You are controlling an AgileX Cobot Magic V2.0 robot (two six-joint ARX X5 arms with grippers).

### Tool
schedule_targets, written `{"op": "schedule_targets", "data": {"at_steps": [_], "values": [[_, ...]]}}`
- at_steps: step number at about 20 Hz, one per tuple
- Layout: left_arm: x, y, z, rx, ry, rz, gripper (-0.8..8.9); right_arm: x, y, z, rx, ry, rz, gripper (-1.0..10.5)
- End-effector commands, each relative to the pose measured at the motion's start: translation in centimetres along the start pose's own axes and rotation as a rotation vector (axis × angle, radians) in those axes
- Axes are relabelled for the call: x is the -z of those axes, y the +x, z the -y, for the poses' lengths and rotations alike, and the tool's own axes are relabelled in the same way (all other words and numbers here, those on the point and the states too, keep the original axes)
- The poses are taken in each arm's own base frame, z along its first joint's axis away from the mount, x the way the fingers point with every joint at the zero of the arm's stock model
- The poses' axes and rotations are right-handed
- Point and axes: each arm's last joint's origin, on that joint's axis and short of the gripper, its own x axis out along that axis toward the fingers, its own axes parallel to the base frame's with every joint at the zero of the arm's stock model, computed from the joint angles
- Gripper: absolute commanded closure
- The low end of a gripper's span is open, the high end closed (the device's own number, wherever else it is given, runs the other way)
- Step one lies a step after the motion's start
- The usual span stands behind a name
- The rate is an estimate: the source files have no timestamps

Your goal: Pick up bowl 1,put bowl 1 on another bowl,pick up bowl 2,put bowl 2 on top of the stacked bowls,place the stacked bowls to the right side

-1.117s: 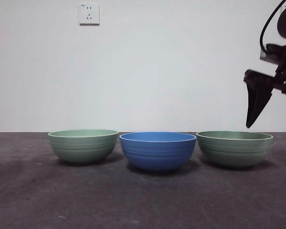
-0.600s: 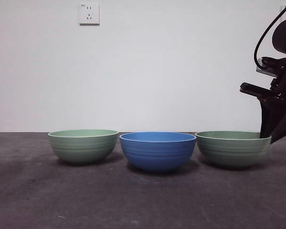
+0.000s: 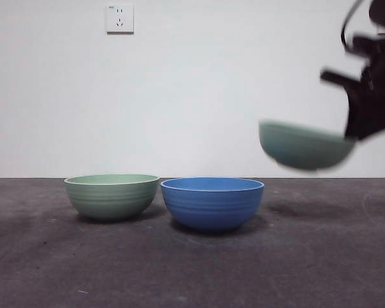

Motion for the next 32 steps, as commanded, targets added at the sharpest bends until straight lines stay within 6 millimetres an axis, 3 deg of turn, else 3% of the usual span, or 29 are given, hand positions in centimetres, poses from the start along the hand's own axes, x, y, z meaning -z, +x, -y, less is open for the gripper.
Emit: {"op": "schedule_targets", "data": {"at_steps": [1,5,7,9,13,19,23,26,29,32], "values": [[-0.1,-0.1,0.1,0.003,0.010,0.008,2.97,-1.4,-1.4,-2.3,-0.041,-0.040,0.002,9.6],[-0.1,-0.1,0.1,0.003,0.010,0.008,2.97,-2.9,-2.8,-7.3,-0.075,-0.172,0.038,9.6],[-0.1,-0.1,0.1,0.004,0.011,0.007,2.97,-2.7,-2.1,-9.5,-0.081,-0.224,0.023,9.6],[-0.1,0.0,0.3,0.011,0.017,0.002,2.97,-1.9,-0.3,-10.4,-0.085,-0.245,-0.044,9.6],[0.0,0.2,0.5,0.012,0.030,-0.018,2.97,-0.3,3.6,-11.5,-0.036,-0.281,-0.154,9.6],[0.0,0.8,0.6,0.013,0.034,-0.051,2.97,1.6,7.5,-12.1,-0.003,-0.311,-0.264,9.6],[-0.2,1.6,0.1,-0.016,0.023,-0.090,2.97,1.9,7.8,-12.2,-0.005,-0.331,-0.273,9.4],[-0.5,2.4,-0.3,-0.019,0.013,-0.111,2.97,1.9,7.8,-12.2,-0.007,-0.330,-0.273,7.4],[-1.0,3.3,-1.0,-0.020,0.011,-0.114,2.97,1.7,7.5,-12.4,-0.021,-0.330,-0.267,7.2],[-1.6,4.6,-2.0,-0.053,0.005,-0.119,2.97,0.9,5.9,-12.8,-0.056,-0.331,-0.220,7.2]]}}
